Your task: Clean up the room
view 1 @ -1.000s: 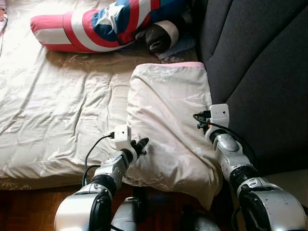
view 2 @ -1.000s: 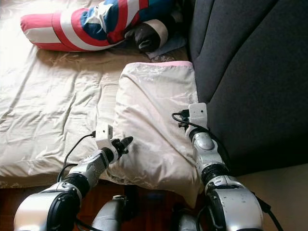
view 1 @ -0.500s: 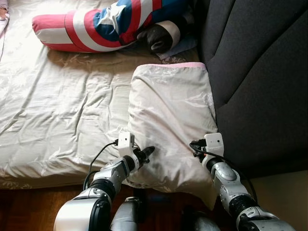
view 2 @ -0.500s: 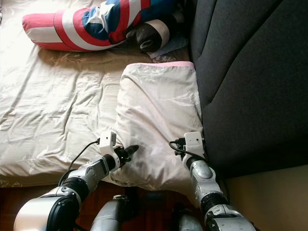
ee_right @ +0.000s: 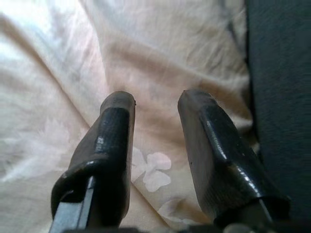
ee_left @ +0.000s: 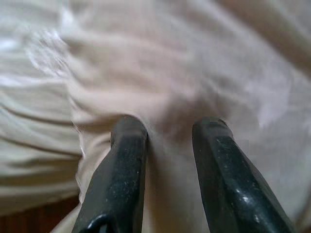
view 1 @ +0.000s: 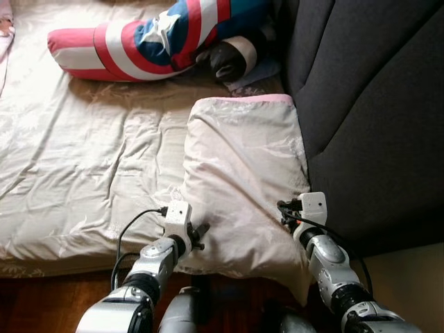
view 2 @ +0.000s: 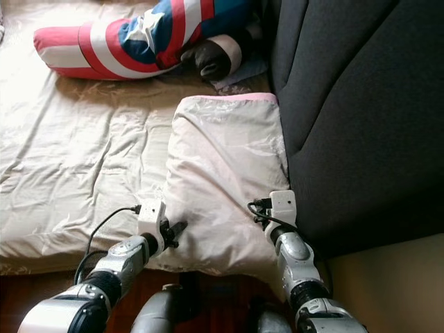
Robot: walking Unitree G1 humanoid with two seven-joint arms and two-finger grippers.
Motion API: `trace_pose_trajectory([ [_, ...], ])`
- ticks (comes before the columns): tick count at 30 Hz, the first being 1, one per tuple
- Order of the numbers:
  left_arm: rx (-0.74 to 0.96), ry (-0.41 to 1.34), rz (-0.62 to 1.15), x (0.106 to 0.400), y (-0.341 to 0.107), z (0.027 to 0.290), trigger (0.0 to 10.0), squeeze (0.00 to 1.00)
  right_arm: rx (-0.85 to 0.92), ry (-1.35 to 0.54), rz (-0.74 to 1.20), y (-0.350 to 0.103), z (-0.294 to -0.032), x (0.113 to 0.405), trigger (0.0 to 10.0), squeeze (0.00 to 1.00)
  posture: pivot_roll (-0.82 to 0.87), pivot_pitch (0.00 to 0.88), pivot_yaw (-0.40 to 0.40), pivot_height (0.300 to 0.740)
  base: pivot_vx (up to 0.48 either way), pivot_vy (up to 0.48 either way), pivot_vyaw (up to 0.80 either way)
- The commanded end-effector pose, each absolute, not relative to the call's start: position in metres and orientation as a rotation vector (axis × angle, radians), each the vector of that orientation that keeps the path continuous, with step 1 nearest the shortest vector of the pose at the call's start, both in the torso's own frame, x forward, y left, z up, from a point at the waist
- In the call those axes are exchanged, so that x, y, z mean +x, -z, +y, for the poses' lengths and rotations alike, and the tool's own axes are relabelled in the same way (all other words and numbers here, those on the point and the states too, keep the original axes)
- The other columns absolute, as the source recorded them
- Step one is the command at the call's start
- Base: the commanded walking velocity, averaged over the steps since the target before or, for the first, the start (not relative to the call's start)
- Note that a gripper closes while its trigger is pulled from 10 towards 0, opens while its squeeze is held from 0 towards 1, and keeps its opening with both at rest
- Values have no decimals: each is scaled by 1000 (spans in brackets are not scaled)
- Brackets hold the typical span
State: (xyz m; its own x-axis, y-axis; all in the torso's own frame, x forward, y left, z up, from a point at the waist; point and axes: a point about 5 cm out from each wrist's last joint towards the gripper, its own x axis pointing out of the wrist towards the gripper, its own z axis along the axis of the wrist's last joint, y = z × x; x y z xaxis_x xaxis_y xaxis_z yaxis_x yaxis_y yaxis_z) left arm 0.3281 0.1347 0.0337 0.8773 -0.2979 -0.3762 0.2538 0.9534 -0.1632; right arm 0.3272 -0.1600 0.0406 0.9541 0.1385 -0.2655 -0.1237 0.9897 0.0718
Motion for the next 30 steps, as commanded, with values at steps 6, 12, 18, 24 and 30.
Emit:
trace_pose_trajectory([
  [6, 23, 154, 295, 322, -35, 155, 10000, 0, 97, -117, 309, -23, -164, 311, 10000, 0, 39, 130, 12, 740, 0, 0, 0],
  [12, 13, 52, 259, 317, -33, 168, 10000, 0, 110, -101, 313, -18, -166, 305, 10000, 0, 22, 104, 19, 740, 0, 0, 0],
  [18, 42, 53, 238, 313, -32, 169, 10000, 0, 133, -58, 279, -18, -172, 301, 10000, 0, 8, 92, 23, 740, 0, 0, 0],
  [24, 71, 73, 267, 308, -25, 162, 10000, 0, 144, -37, 287, -13, -175, 295, 10000, 0, 10, 81, 29, 740, 0, 143, 0],
  [30, 59, 69, 287, 307, -23, 162, 10000, 0, 156, -30, 288, -11, -174, 293, 10000, 0, 12, 76, 41, 740, 0, 480, 0],
])
